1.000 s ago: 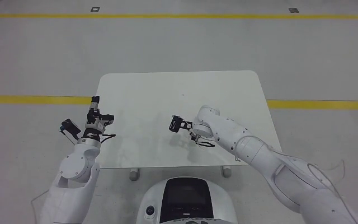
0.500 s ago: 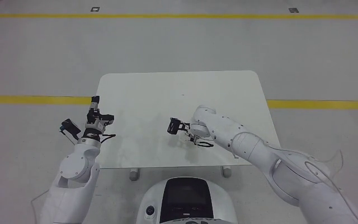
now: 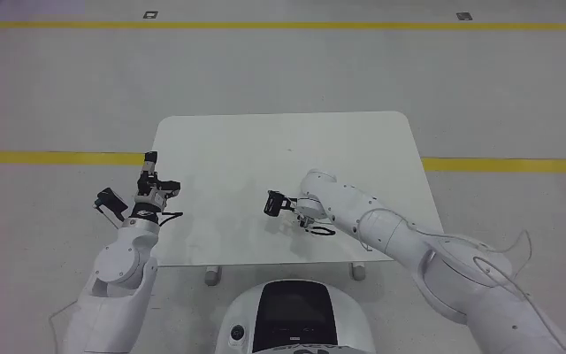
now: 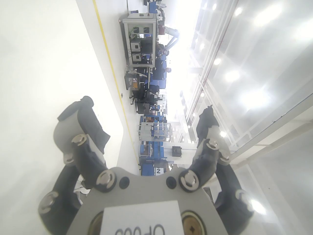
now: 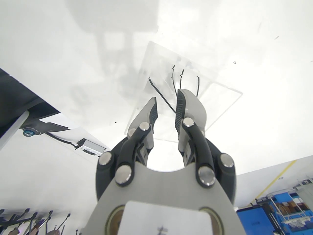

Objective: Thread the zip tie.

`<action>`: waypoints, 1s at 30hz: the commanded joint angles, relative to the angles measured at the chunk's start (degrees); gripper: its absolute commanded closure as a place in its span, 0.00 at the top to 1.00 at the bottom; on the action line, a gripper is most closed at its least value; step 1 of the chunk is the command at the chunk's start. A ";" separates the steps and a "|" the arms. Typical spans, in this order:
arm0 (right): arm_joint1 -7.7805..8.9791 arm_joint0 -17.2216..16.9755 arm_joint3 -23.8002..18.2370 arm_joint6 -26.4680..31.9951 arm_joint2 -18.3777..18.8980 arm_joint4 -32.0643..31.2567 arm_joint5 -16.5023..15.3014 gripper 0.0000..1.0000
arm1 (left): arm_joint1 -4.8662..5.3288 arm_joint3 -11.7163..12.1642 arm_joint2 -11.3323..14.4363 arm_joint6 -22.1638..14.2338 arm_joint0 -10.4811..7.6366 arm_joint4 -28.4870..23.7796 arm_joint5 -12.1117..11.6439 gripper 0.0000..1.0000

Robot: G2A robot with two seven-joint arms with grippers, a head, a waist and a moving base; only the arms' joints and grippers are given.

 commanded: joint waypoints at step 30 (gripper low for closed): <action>-5.45 0.79 9.94 0.46 -1.23 3.34 0.00 0.15 | 0.00 0.00 0.00 0.00 0.00 0.00 0.00 1.00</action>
